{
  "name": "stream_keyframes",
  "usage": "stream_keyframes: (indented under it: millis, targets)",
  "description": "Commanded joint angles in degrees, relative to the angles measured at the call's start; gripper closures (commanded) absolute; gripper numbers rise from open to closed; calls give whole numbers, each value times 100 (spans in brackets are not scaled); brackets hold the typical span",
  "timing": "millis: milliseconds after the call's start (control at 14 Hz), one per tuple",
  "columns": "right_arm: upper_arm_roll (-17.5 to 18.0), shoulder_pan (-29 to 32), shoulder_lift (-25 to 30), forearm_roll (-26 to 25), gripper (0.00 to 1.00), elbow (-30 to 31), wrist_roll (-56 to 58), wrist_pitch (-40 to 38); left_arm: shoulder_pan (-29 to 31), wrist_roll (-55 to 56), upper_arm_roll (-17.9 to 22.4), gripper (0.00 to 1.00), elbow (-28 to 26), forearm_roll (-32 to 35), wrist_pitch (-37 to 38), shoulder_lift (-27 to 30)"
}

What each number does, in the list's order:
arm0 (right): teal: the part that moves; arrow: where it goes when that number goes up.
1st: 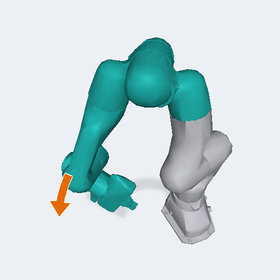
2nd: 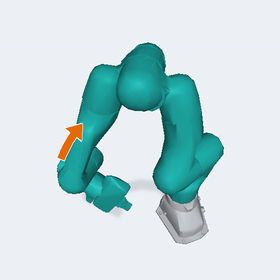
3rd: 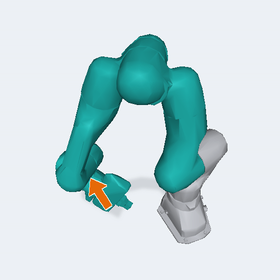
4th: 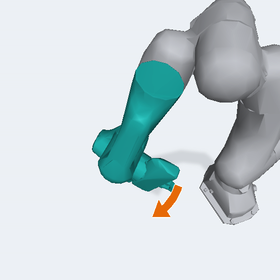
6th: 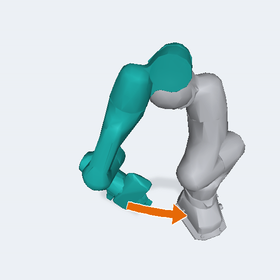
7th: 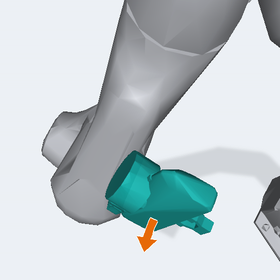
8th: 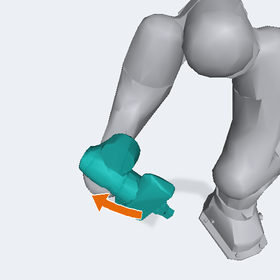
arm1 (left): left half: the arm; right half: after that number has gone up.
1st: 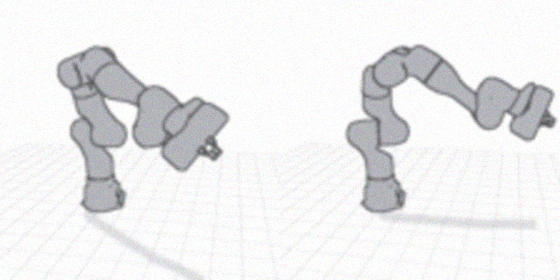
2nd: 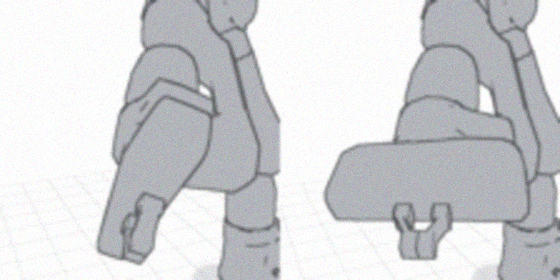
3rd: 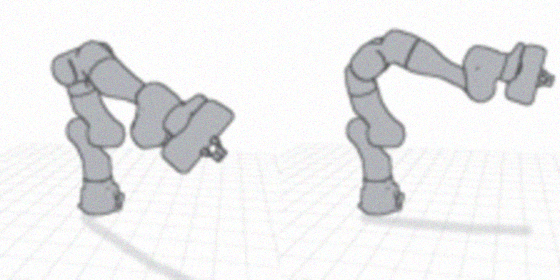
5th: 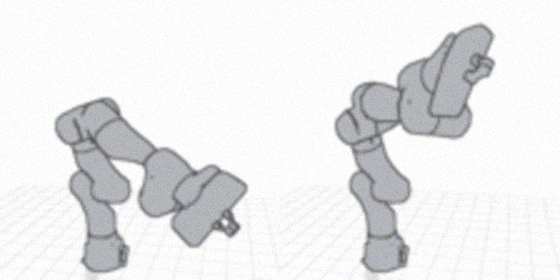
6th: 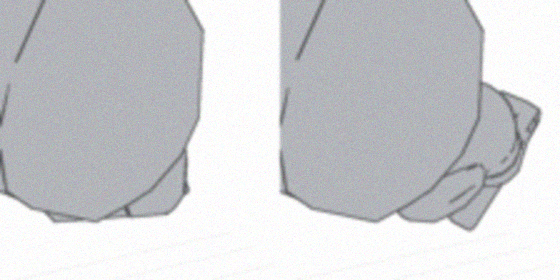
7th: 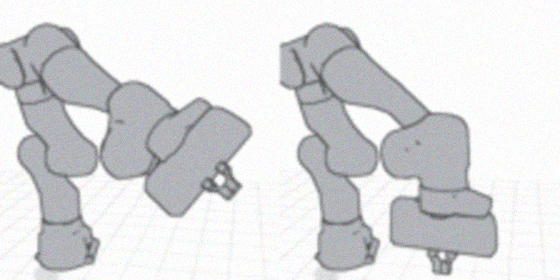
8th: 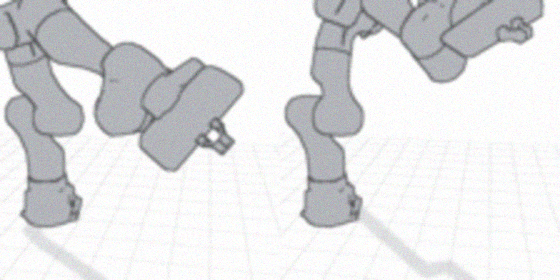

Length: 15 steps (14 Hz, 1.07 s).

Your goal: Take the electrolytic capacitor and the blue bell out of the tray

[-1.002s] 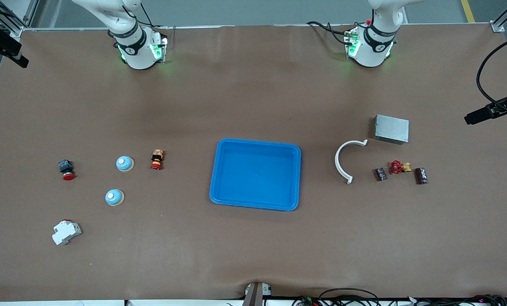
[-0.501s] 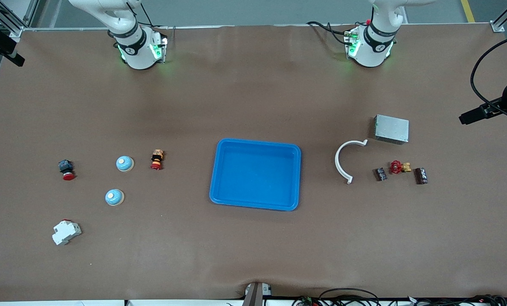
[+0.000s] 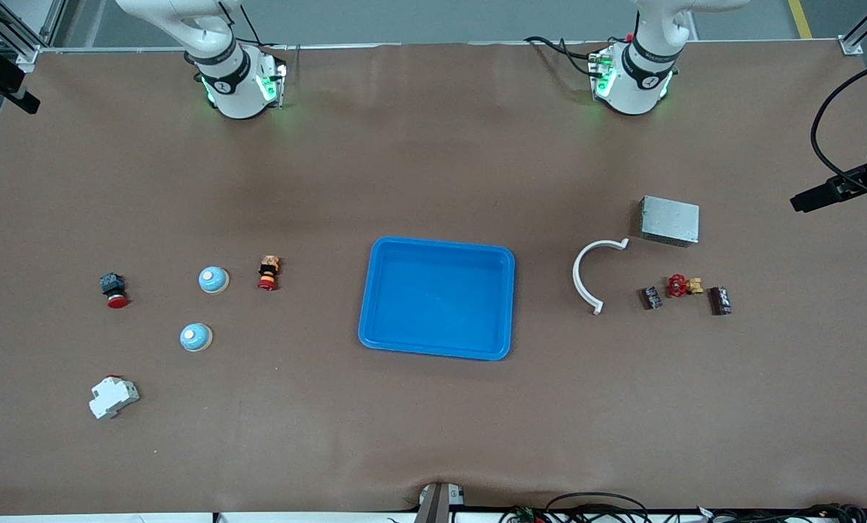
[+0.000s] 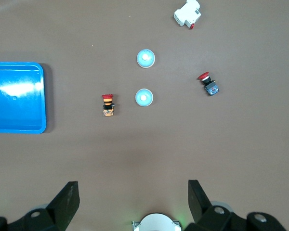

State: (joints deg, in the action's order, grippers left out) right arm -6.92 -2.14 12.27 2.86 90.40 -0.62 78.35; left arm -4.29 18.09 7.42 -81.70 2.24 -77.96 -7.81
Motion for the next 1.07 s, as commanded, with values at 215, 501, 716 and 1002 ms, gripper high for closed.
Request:
stream_keyframes:
  millis: [215, 501, 716, 1002]
  targets:
    - [226, 231, -31, -57, 0, -84, -70, -12, 584, -760, -389, 0, -57, -416, 36, 165]
    - [358, 354, -32, -57, 0, -84, -70, 14, 640, -904, -496, 0, -48, -637, -17, 350]
    - [393, 363, -32, -75, 0, -93, -18, -4, 693, -991, -724, 0, -100, -611, -113, 481]
    - [472, 363, -67, -426, 0, -84, 413, 110, 693, -1053, -804, 0, -188, -584, -149, 578]
